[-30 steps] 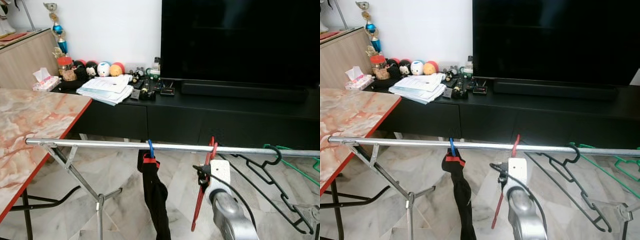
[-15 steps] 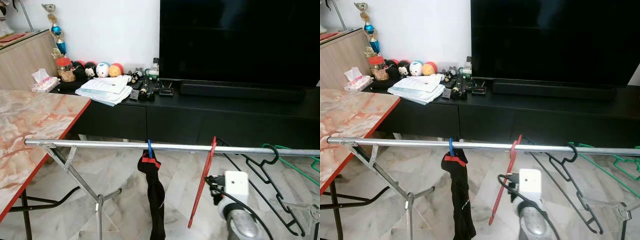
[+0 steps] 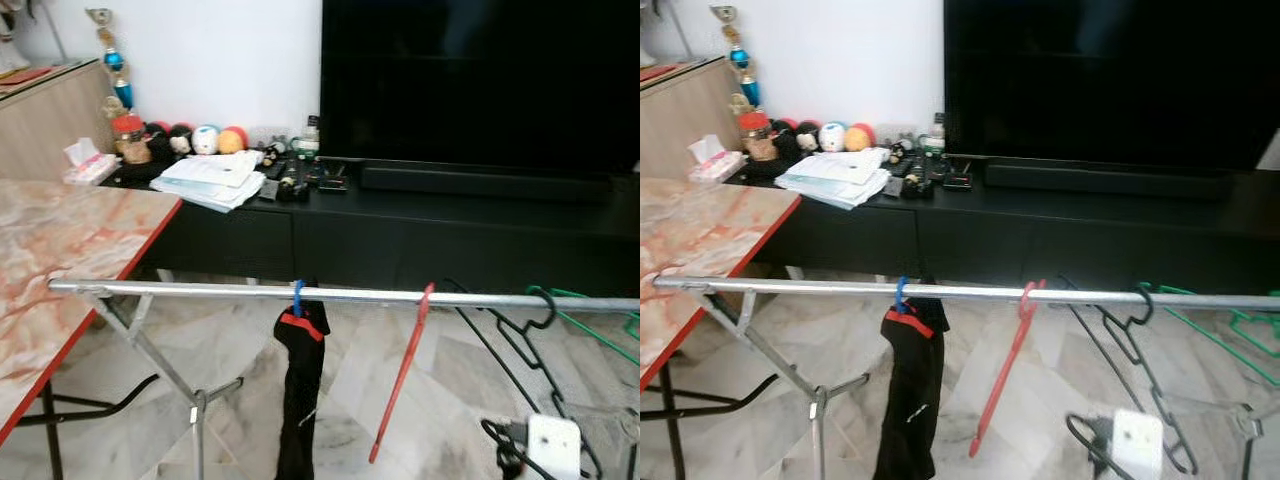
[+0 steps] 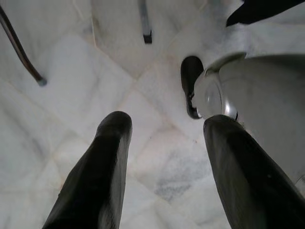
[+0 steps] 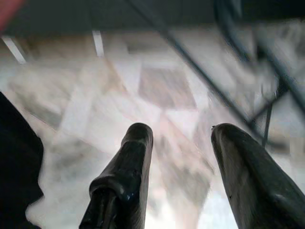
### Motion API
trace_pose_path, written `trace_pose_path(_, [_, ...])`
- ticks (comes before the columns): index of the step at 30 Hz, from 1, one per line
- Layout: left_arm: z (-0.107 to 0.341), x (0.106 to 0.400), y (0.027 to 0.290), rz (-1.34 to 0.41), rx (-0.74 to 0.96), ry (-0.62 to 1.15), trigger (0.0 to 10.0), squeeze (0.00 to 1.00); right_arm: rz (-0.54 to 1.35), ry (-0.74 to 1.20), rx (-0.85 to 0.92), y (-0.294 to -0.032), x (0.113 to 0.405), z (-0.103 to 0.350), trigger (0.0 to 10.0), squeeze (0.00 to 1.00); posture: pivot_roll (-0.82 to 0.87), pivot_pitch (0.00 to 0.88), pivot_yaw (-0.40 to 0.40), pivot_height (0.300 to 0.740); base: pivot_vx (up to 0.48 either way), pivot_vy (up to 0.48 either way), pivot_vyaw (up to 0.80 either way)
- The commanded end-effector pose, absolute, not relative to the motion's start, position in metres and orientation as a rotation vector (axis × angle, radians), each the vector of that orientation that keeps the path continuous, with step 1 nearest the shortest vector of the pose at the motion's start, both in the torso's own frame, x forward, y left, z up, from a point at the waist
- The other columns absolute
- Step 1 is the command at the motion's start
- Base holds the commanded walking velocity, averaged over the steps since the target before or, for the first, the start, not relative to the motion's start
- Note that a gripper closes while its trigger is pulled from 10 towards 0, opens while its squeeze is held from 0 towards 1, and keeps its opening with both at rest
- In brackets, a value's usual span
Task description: Hang hanger
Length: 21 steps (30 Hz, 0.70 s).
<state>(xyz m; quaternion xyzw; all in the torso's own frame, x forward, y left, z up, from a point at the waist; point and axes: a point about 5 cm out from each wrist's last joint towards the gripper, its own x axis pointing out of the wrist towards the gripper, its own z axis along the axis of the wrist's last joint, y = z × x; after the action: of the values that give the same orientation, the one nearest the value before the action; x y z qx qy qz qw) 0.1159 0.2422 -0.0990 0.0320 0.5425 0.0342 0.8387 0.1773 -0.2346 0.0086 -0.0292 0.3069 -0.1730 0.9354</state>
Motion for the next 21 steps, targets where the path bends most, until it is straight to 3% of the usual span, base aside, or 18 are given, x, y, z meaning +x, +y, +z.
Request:
trace_pose_path(1, [-0.099,0.114,0.246,0.084,0.082,1.160,10.0,0.00,-0.291,0.700,-0.020,-0.231,0.177,-0.019,10.0,0.00,-0.02,0.000,0.045,0.740,0.000,0.000,0.00])
trace_pose_path(5, [-0.099,0.114,0.246,0.096,0.083,1.158,10.0,0.00,-0.271,0.756,-0.005,-0.230,0.180,-0.044,10.0,0.00,-0.02,0.000,0.049,0.740,0.000,0.000,0.00])
trace_pose_path(15, [-0.098,0.118,0.245,0.104,0.076,1.140,10.0,0.00,-0.149,1.054,-0.015,-0.209,0.148,-0.093,10.0,0.00,-0.02,0.000,0.060,0.740,0.000,0.000,0.00])
trace_pose_path(17, [-0.098,0.119,0.243,0.090,0.087,1.141,10.0,0.00,-0.226,1.070,0.046,-0.212,0.143,-0.096,10.0,0.00,-0.02,0.000,0.048,0.740,0.000,0.000,0.00])
trace_pose_path(21, [-0.098,0.120,0.241,0.096,0.076,1.137,10.0,0.00,-0.201,1.055,0.057,-0.206,0.148,-0.096,10.0,0.00,-0.01,0.000,0.043,0.740,0.000,0.000,0.00])
